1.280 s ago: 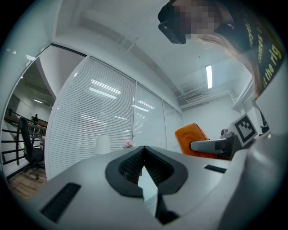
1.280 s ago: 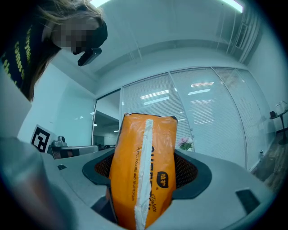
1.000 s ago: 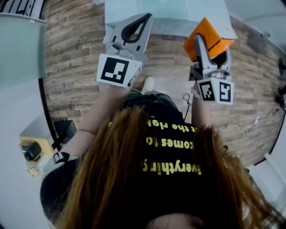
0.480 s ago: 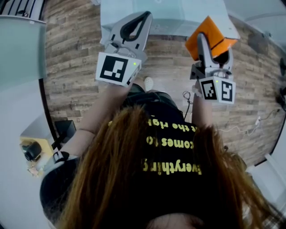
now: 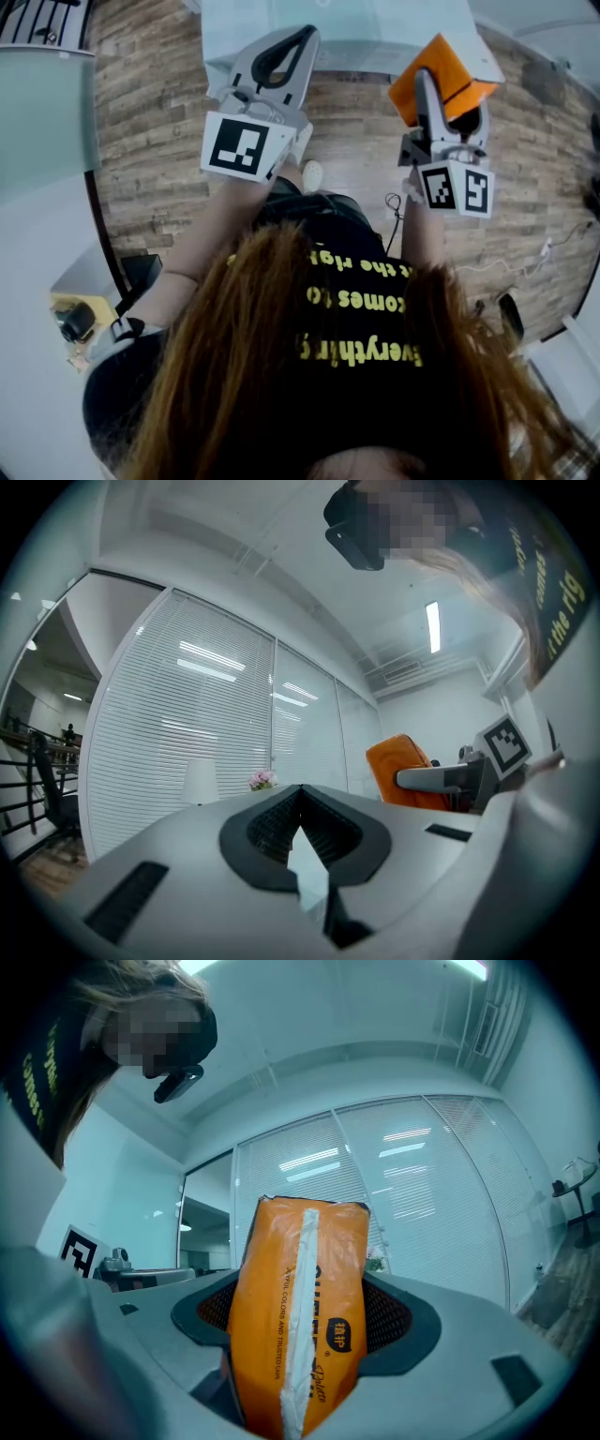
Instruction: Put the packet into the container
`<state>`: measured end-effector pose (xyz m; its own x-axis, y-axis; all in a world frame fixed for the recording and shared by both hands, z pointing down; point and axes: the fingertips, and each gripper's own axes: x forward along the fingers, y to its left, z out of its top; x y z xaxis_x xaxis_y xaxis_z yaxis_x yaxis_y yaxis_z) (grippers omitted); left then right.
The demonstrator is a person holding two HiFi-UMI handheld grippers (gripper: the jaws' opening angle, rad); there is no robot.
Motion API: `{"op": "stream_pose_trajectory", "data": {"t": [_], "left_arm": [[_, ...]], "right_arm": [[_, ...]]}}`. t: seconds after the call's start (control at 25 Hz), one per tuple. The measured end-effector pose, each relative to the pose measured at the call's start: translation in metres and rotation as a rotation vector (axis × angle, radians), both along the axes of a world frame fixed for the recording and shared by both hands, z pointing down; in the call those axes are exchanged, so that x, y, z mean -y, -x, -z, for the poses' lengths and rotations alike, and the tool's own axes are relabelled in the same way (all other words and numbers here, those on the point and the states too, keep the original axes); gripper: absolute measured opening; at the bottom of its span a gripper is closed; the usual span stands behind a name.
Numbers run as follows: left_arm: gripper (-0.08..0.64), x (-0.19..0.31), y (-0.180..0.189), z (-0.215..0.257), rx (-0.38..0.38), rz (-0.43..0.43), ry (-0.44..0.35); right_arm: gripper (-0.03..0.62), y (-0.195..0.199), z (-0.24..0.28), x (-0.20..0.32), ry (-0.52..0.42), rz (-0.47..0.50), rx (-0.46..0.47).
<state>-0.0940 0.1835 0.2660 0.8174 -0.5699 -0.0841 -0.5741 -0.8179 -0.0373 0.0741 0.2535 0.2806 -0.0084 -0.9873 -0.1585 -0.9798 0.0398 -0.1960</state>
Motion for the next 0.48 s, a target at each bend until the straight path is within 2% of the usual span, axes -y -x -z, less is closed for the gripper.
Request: {"op": "stream_pose_trajectory", "data": {"t": [0.24,0.48], "left_arm": [[0.000,0.003,-0.011,-0.002,-0.017,-0.056,-0.005],[0.000,0.029,-0.018,0.002,-0.032,-0.065,-0.017]], "right_arm": [[0.362,-0.007,-0.003,-0.004,0.007,-0.050,-0.007],[0.362,-0.026,-0.001,0.011,0.012,-0.094,-0.031]]}}
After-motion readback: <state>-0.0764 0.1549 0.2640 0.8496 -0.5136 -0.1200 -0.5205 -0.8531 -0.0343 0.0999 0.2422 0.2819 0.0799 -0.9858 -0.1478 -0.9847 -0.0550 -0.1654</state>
